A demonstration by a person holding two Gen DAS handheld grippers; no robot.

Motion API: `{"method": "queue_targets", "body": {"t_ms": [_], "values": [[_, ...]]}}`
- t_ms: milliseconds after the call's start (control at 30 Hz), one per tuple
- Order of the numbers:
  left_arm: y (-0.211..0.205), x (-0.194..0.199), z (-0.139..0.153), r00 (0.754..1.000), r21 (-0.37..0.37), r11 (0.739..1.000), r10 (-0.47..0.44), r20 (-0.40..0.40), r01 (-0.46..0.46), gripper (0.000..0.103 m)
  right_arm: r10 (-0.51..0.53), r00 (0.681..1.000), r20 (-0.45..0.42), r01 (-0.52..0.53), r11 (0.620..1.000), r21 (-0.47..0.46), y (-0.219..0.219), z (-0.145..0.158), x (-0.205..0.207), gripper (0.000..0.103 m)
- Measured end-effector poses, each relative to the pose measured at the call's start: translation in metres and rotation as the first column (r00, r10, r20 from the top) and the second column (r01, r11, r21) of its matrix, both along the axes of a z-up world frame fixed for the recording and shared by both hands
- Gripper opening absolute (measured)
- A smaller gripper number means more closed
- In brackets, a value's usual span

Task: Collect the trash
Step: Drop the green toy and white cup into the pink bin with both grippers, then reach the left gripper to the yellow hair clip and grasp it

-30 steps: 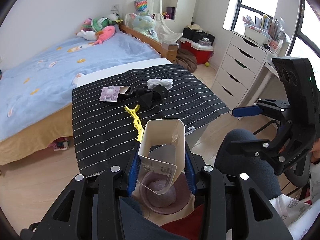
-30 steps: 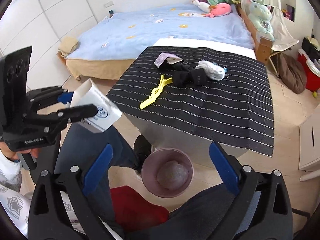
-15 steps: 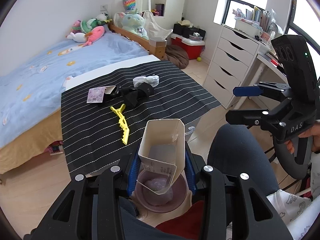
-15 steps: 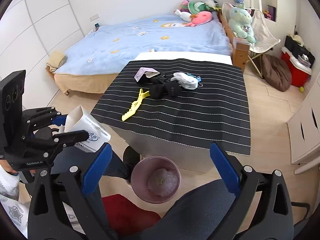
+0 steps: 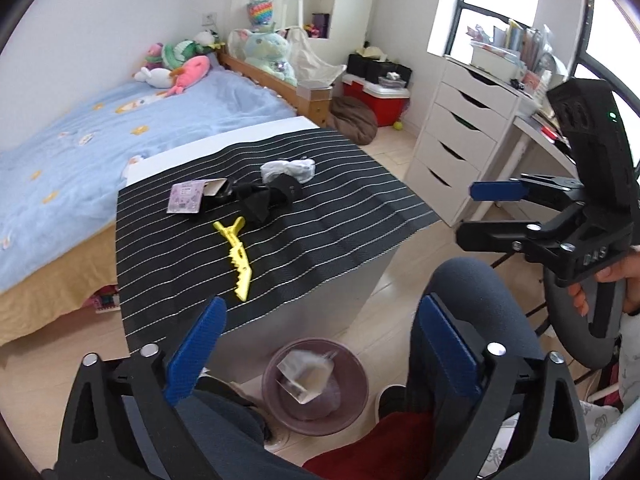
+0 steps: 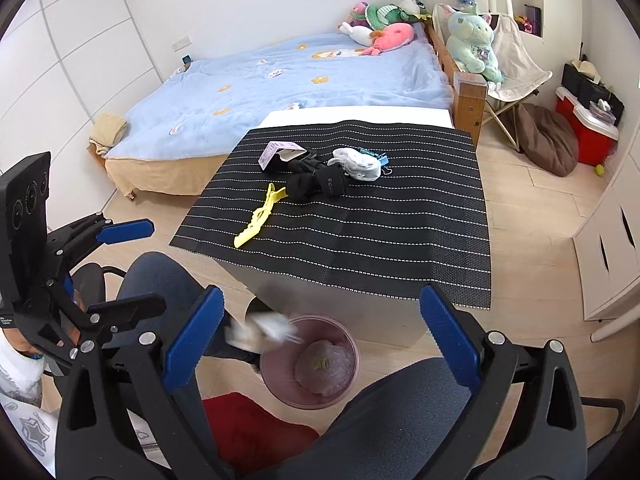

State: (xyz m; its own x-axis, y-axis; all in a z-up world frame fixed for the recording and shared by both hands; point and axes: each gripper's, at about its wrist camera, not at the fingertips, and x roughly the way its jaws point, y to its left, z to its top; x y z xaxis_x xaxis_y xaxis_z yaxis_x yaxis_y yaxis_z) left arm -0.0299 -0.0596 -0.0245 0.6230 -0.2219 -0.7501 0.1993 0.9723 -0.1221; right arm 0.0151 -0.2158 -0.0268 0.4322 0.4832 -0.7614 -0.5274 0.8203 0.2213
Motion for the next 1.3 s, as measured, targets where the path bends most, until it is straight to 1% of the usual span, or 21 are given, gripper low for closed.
{"method": "queue_targets", "body": {"t_ms": [133,433,767,1067,1167,1300], "values": [[0.002,0.001,-0.002,1.0,0.011,1.0,0.019,-0.006,-0.019,0.095,0.003,1.0,-0.004,-0.003,1.0,0.0,0.001,-0.002,0.0,0.097],[0.012,0.01,-0.007,0.998,0.001,0.998,0.058,-0.016,-0.058,0.095,0.004,1.0,-0.005,-0.004,1.0,-0.004,0.004,-0.004,0.002,0.098],[0.032,0.046,-0.011,0.992,-0.009,0.993,0.12,-0.033,-0.12,0.095,0.01,1.0,-0.001,-0.01,1.0,-0.016,0.01,-0.006,0.019,0.098],[0.045,0.087,-0.028,0.981,0.025,0.985,0.171,-0.091,-0.17,0.095,-0.001,1.0,-0.014,0.001,1.0,-0.021,0.01,-0.011,0.033,0.099],[0.048,0.101,-0.041,0.973,0.031,0.982,0.189,-0.131,-0.187,0.095,-0.003,1.0,-0.02,0.003,1.0,-0.024,0.009,-0.014,0.035,0.099],[0.049,0.115,-0.061,0.962,0.063,0.978,0.207,-0.179,-0.199,0.095,-0.011,1.0,-0.028,0.01,1.0,-0.028,0.007,-0.017,0.037,0.099]]}}
